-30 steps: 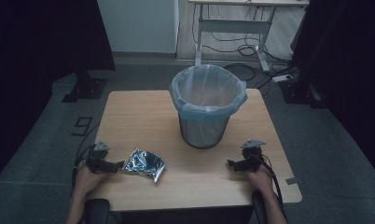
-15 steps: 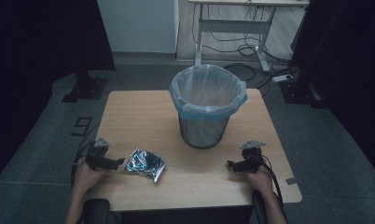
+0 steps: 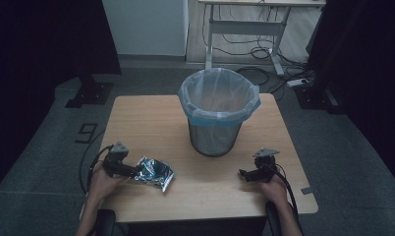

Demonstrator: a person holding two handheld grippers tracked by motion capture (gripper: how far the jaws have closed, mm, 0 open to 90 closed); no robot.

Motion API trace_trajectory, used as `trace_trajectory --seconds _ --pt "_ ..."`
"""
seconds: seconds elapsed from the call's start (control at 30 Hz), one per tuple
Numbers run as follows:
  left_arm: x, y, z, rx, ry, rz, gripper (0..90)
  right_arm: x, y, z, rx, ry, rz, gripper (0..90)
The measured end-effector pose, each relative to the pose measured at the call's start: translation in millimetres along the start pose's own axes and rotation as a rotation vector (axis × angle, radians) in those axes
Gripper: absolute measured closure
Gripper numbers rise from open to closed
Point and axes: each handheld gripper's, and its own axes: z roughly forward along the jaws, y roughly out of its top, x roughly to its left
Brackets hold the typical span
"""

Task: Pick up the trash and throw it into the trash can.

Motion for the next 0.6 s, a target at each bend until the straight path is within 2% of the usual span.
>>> trace_trajectory --seconds 0.17,0.4,0.47,0.53,0.6 --pt "-2.1 -0.4 10.8 0.007 0.004 0.01 7.4 0.1 0.0 0.0 0.0 0.001 -0.001 0.0" --pt "-4.0 -4.3 23.7 0.042 0.009 0.028 15.6 0.2 0.0 0.0 0.0 0.001 -0.002 0.0" --pt "-4.2 -6.2 26.8 0.06 0.009 0.036 19.2 0.3 0.0 0.0 0.0 0.001 -0.002 0.0" --pt "-5.4 -7.0 26.3 0.047 0.007 0.046 23.4 0.3 -0.1 0.0 -0.001 0.002 -0.003 0.0" --pt "-6.3 -7.4 24.5 0.043 -0.006 0.061 31.7 0.6 -0.1 -0.1 -0.001 0.001 -0.003 0.0"
